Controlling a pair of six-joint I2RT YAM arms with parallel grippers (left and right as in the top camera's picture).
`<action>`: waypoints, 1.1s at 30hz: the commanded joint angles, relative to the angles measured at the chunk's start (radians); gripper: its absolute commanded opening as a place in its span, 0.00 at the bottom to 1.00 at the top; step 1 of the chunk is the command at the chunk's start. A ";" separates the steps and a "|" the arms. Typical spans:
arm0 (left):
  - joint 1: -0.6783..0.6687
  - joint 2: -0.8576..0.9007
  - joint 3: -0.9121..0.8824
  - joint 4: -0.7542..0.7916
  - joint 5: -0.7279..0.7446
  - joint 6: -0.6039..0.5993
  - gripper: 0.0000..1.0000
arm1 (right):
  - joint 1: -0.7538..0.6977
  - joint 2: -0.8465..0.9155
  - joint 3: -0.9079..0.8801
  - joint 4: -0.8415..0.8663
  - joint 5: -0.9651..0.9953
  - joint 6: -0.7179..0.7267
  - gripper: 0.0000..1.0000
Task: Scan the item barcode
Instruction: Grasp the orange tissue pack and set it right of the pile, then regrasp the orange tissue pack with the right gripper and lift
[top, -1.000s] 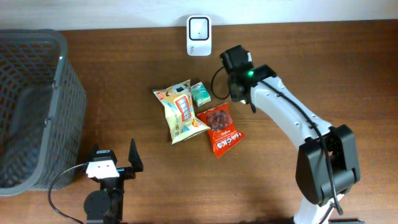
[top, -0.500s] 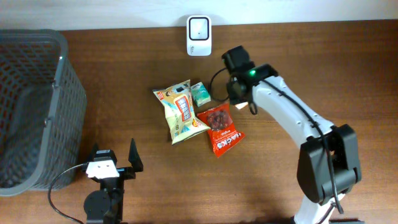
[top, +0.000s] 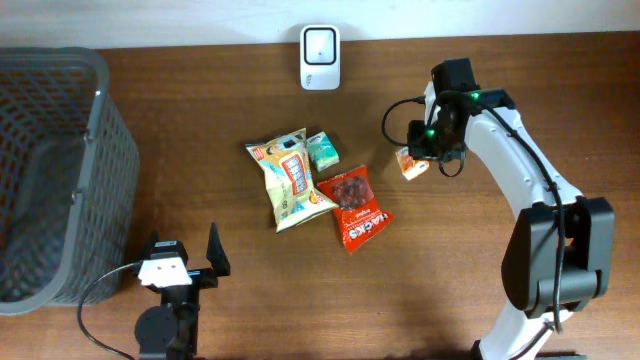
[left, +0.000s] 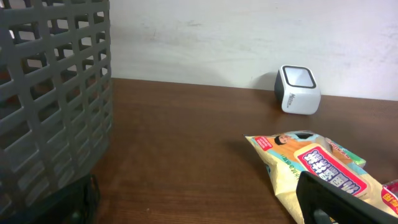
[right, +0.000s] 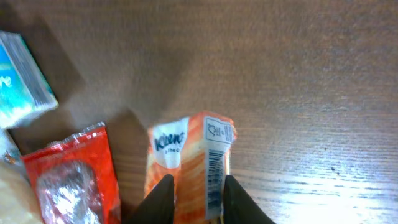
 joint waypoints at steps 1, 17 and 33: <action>-0.005 -0.004 -0.007 0.002 0.002 -0.005 0.99 | -0.006 0.013 0.012 -0.025 0.024 -0.008 0.32; -0.005 -0.004 -0.007 0.002 0.003 -0.005 0.99 | 0.008 -0.014 0.265 -0.245 0.078 -0.036 0.57; -0.005 -0.004 -0.007 0.002 0.003 -0.005 0.99 | 0.095 0.015 0.058 -0.261 0.188 0.009 0.31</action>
